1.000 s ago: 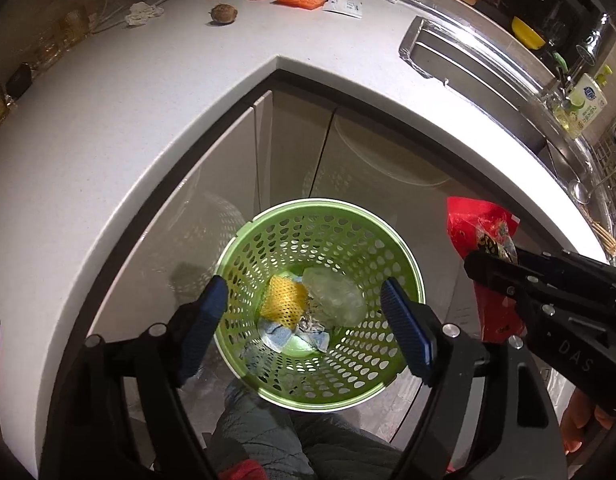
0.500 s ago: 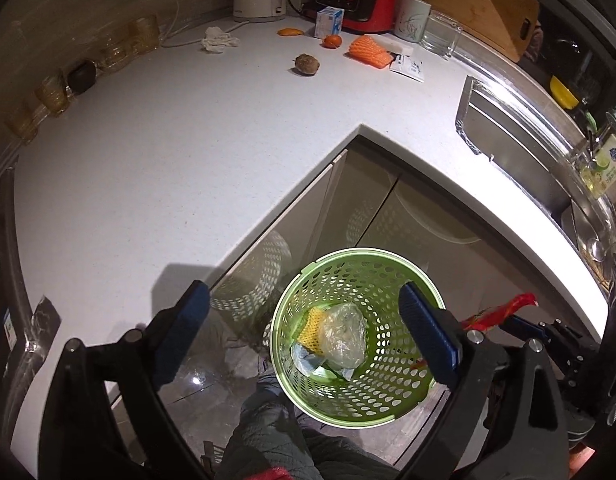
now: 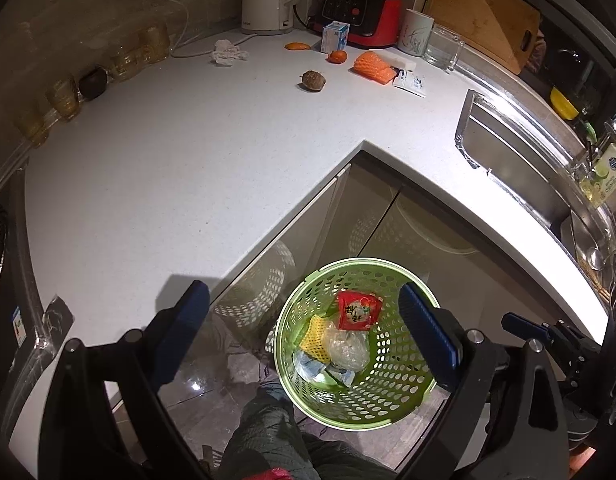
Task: Collect trash
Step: 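Carry the plastic bag and red snack bag to the basket and release both, then grasp the brown ball with the left tool while the right tool grasps the orange foam net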
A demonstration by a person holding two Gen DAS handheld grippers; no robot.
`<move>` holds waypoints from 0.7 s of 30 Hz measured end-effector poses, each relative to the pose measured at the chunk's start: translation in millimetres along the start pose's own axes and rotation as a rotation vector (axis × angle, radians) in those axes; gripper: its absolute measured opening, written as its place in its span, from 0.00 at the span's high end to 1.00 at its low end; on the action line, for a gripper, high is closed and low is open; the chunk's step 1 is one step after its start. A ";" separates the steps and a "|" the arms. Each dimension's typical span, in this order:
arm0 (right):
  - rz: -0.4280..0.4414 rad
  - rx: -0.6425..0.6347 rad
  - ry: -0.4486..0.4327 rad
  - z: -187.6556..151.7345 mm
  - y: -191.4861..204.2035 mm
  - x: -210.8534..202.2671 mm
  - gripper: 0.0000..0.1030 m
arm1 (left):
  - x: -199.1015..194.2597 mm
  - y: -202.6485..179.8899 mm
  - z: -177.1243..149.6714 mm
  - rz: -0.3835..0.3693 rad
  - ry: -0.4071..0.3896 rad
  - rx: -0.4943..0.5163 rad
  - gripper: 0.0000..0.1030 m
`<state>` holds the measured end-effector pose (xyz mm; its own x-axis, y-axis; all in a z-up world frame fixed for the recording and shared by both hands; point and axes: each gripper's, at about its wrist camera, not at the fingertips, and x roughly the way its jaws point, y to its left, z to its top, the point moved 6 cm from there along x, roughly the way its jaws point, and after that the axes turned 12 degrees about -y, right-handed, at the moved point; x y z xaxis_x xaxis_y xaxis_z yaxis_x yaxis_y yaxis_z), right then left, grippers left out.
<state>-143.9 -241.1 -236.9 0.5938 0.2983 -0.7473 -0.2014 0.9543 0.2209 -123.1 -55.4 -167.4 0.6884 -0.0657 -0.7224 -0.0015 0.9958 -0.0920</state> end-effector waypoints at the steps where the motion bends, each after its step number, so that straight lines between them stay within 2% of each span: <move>1: -0.001 0.000 -0.003 0.8 -0.1 -1.3 0.20 | -0.6 -0.6 0.7 -0.002 0.000 -0.001 0.11; 5: -0.012 -0.002 -0.025 9.8 -1.2 -8.4 0.15 | -2.6 -2.7 7.1 -0.011 -0.007 0.002 0.10; 10: -0.025 -0.006 -0.081 40.6 -3.1 -13.8 0.08 | 4.9 -6.4 32.4 -0.012 -0.045 0.035 0.08; 16: -0.085 -0.020 -0.152 102.3 -14.7 -0.3 0.03 | 44.8 -12.6 84.0 -0.038 -0.083 0.057 0.08; 21: -0.111 -0.028 -0.186 166.1 -26.1 30.8 0.02 | 98.5 -12.5 133.7 -0.040 -0.095 0.044 0.08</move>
<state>9.0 -253.7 -161.7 0.7468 0.1921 -0.6367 -0.1464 0.9814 0.1244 41.7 -65.8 -145.8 0.7528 -0.1013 -0.6504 0.0582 0.9945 -0.0875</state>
